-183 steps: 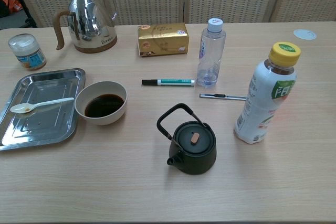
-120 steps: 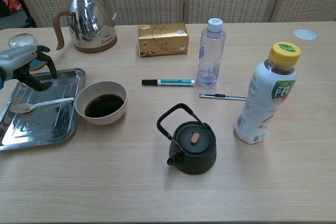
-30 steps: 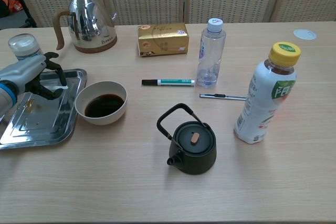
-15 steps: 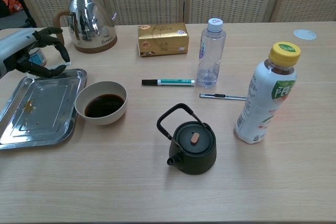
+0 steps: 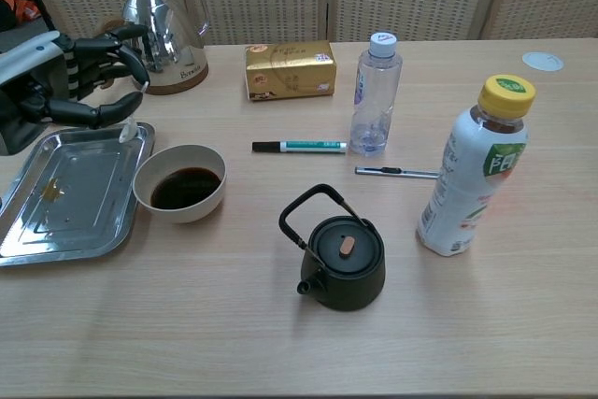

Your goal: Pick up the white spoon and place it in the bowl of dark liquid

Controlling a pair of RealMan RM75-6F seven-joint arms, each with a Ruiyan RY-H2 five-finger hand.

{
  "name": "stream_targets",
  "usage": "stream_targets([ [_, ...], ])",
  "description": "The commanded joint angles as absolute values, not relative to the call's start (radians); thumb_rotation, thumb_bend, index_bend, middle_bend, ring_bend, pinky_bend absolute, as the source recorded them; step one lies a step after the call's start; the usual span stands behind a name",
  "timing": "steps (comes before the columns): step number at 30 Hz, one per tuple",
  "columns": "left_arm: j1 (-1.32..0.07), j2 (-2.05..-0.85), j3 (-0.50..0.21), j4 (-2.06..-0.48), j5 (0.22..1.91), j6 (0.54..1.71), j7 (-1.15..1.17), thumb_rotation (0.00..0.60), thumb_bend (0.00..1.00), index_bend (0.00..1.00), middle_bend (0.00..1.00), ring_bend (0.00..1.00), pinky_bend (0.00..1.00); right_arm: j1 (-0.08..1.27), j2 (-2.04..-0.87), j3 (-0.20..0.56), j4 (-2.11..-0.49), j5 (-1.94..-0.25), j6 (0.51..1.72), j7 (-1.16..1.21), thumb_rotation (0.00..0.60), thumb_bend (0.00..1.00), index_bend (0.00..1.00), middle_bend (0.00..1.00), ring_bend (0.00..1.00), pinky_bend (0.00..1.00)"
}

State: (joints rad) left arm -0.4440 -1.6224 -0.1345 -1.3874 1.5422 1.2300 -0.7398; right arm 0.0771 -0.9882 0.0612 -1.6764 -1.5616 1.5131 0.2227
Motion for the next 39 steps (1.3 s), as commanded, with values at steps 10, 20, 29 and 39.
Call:
stream_targets([
  [10, -0.485, -1.786, -0.097, -1.192, 1.562, 1.229, -0.922, 0.600, 0.44, 0.62, 0.00, 0.00, 0.00, 0.077, -0.980, 0.067, -1.671, -1.551, 1.513, 0.247, 0.600, 0.00, 0.05, 0.00, 0.00, 0.00],
  [20, -0.505, -1.847, -0.101, -1.090, 1.534, 1.202, -1.005, 0.600, 0.44, 0.63, 0.00, 0.00, 0.00, 0.080, -0.978, 0.073, -1.663, -1.536, 1.505, 0.261, 0.600, 0.00, 0.05, 0.00, 0.00, 0.00],
  [29, -0.524, -1.904, -0.117, -0.982, 1.502, 1.172, -1.096, 0.600, 0.44, 0.63, 0.00, 0.00, 0.00, 0.086, -0.983, 0.077, -1.655, -1.522, 1.487, 0.259, 0.600, 0.00, 0.05, 0.00, 0.00, 0.00],
  [39, -0.549, -1.948, -0.124, -0.905, 1.496, 1.153, -1.125, 0.600, 0.44, 0.63, 0.00, 0.00, 0.00, 0.091, -0.986, 0.081, -1.649, -1.510, 1.475, 0.265, 0.600, 0.00, 0.05, 0.00, 0.00, 0.00],
])
